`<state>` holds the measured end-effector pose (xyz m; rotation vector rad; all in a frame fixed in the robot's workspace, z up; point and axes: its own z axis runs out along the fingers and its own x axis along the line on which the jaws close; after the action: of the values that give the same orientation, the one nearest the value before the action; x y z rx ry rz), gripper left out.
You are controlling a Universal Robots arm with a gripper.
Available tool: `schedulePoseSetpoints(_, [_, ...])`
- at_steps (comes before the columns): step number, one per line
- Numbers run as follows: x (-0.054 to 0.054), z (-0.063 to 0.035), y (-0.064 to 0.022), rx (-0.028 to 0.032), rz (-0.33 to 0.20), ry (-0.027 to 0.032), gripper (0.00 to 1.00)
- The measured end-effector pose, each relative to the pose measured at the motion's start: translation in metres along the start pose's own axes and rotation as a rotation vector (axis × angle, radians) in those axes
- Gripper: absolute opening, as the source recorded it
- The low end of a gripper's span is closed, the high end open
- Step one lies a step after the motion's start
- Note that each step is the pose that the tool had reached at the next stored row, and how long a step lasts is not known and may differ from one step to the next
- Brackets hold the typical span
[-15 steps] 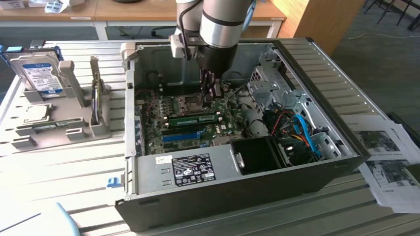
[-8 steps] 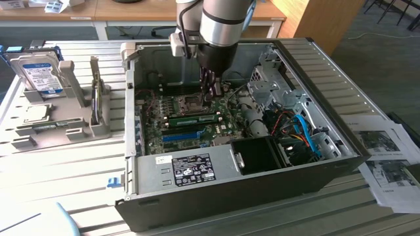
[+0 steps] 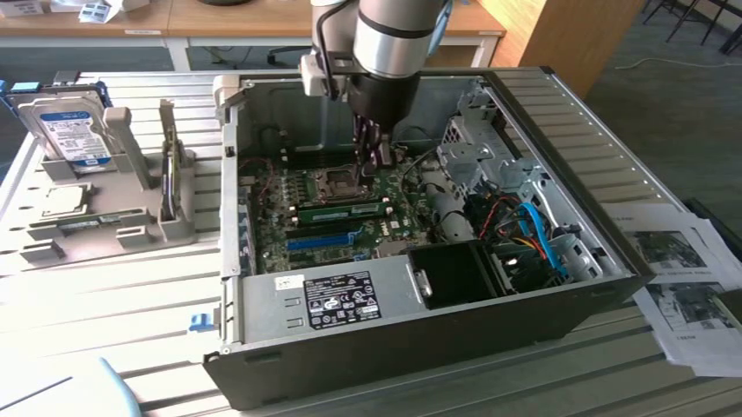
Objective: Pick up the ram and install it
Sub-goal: 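Insert the ram into the slot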
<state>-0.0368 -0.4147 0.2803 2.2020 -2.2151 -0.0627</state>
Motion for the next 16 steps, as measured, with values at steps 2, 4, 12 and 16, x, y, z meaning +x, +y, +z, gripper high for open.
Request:
schedulePoseSetpoints(2, [0.000, -0.0016, 0.0001, 0.0001, 0.000, 0.0001, 0.18])
schedulePoseSetpoints(4, [0.000, -0.0030, 0.0001, 0.0000, 0.000, 0.0001, 0.18])
schedulePoseSetpoints(12, [0.000, -0.0088, 0.0004, 0.0000, 0.000, 0.0001, 0.18])
schedulePoseSetpoints(16, [0.000, -0.0119, 0.0005, 0.0000, 0.000, 0.0001, 0.18])
